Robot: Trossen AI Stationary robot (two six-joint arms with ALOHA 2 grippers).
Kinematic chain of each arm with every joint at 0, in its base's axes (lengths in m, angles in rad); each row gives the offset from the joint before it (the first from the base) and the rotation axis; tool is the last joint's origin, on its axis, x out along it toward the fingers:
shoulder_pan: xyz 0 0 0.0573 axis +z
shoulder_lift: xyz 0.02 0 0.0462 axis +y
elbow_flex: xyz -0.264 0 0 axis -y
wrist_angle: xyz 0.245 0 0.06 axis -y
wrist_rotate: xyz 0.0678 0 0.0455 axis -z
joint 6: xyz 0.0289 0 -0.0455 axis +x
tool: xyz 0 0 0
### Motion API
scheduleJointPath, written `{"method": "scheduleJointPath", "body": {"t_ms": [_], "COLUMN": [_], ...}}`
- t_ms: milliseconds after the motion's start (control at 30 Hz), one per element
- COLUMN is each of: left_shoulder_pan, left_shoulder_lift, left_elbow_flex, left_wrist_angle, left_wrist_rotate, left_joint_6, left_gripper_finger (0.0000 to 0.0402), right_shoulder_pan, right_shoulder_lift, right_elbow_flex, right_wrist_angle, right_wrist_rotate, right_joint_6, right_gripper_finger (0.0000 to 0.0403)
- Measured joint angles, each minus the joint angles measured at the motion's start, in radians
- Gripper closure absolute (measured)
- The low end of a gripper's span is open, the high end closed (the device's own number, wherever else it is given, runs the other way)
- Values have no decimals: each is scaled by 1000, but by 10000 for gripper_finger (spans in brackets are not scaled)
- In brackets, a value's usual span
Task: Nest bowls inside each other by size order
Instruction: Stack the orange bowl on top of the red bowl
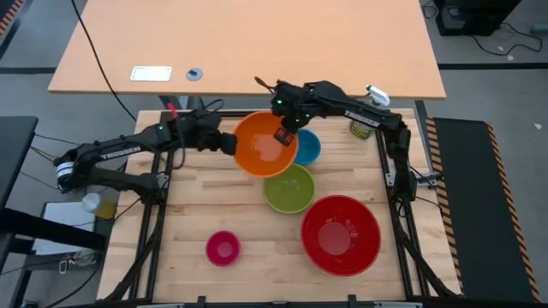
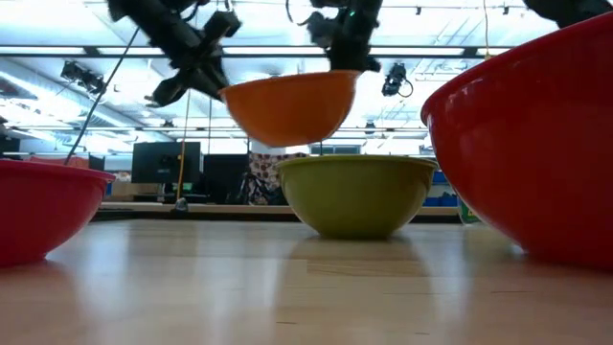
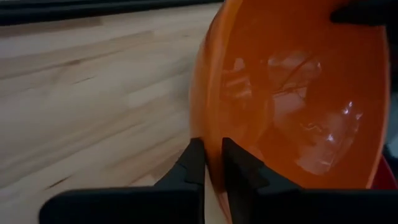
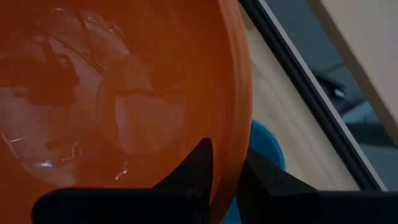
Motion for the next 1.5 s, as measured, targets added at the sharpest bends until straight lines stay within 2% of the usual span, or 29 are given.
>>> {"method": "scheduleJointPath", "body": {"t_ms": [167, 333, 433, 800, 1000, 1300, 1500], "left_shoulder_pan": [-62, -122, -167, -289, -343, -436, -485], "left_shoulder_lift": [137, 231, 275, 479, 609, 805, 870], "left_elbow_flex": [144, 257, 312, 493, 617, 810, 851], "left_wrist_angle": [-37, -71, -72, -45, -37, -69, -66], "left_wrist_rotate": [-4, 5, 19, 6, 8, 20, 41], "left_joint_6": [30, 42, 46, 53, 40, -7, -56], "left_gripper_finger": [369, 364, 362, 361, 360, 360, 360], "right_shoulder_pan": [37, 94, 144, 295, 418, 654, 801], "right_shoulder_lift": [-58, -136, -222, -526, -666, -787, -812], "right_elbow_flex": [0, -27, -105, -538, -692, -874, -961], "right_wrist_angle": [-141, -232, -236, -180, -185, -174, -112], "right_wrist_rotate": [56, 57, 59, 90, 89, 57, 56], "right_joint_6": [56, 125, 177, 439, 614, 858, 980], "right_gripper_finger": [343, 336, 334, 334, 334, 334, 334]}}
